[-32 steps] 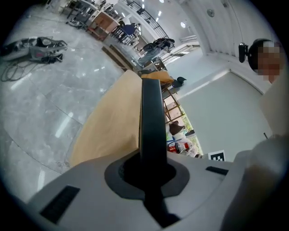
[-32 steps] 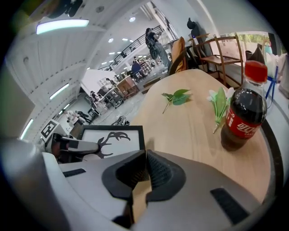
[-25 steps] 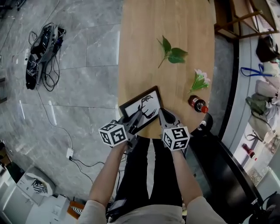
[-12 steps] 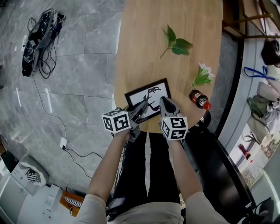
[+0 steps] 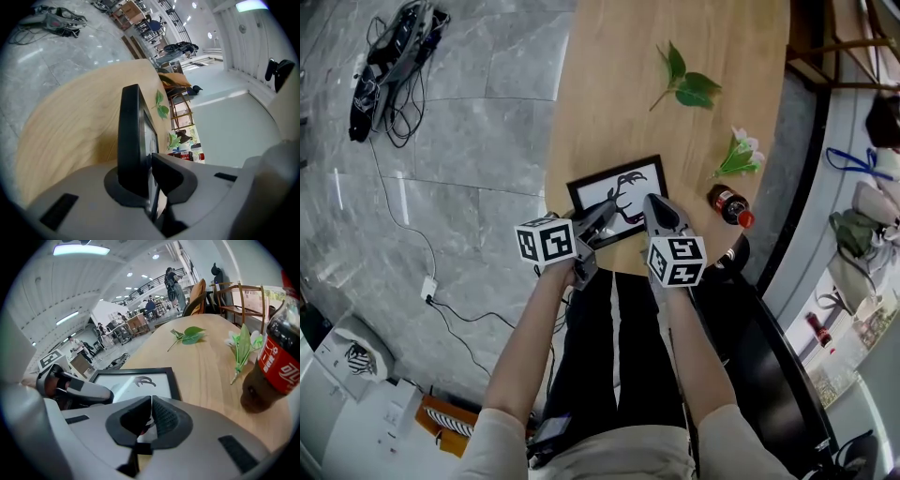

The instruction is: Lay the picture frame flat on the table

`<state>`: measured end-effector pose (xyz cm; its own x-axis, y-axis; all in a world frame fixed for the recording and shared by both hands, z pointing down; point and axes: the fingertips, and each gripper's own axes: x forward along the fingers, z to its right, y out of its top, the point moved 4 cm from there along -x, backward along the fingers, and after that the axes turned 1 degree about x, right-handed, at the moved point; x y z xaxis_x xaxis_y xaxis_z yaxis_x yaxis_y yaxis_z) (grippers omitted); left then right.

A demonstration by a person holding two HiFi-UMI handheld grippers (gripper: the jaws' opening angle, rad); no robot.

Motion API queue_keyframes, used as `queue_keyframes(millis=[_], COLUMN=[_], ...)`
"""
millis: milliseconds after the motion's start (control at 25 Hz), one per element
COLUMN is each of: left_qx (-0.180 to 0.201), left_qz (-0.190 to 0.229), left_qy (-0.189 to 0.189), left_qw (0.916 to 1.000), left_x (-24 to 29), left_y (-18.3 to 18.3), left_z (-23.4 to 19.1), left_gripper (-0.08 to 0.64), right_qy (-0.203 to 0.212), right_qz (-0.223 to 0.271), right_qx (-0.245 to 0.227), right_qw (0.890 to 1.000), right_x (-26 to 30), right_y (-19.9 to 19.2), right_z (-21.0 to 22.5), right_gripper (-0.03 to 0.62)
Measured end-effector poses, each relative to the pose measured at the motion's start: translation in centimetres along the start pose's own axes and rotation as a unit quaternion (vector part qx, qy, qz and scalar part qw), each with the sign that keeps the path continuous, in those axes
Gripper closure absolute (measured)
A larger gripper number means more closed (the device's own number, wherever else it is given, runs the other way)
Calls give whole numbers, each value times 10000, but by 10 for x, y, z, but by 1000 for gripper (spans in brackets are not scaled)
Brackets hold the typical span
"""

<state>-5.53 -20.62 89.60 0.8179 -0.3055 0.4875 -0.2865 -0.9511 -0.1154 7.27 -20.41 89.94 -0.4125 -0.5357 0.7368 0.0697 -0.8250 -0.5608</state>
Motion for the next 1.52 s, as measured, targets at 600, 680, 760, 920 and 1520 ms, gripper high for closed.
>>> queue_keyframes(millis=[600, 680, 760, 920, 1520], left_qx=[-282, -213, -105, 126, 427], left_qz=[-102, -280, -466, -698, -1124], left_qy=[566, 663, 748, 871, 1181], left_qw=[9979, 9972, 9961, 9937, 9857], left_x=[-9, -10, -11, -12, -20], left_y=[-9, -8, -8, -7, -6], left_z=[-25, -27, -28, -31, -34], left_gripper=[434, 422, 413, 394, 385], right_qy=[-103, -114, -141, -174, -411], right_qz=[-135, -131, -127, -79, -65], right_qx=[-47, 3, 54, -3, -60], right_qw=[9998, 9998, 9998, 9998, 9991], right_x=[4, 4, 4, 3, 3], right_y=[-7, -7, -7, -7, -9], right_z=[7, 7, 7, 8, 8], right_gripper=[557, 557, 557, 557, 557])
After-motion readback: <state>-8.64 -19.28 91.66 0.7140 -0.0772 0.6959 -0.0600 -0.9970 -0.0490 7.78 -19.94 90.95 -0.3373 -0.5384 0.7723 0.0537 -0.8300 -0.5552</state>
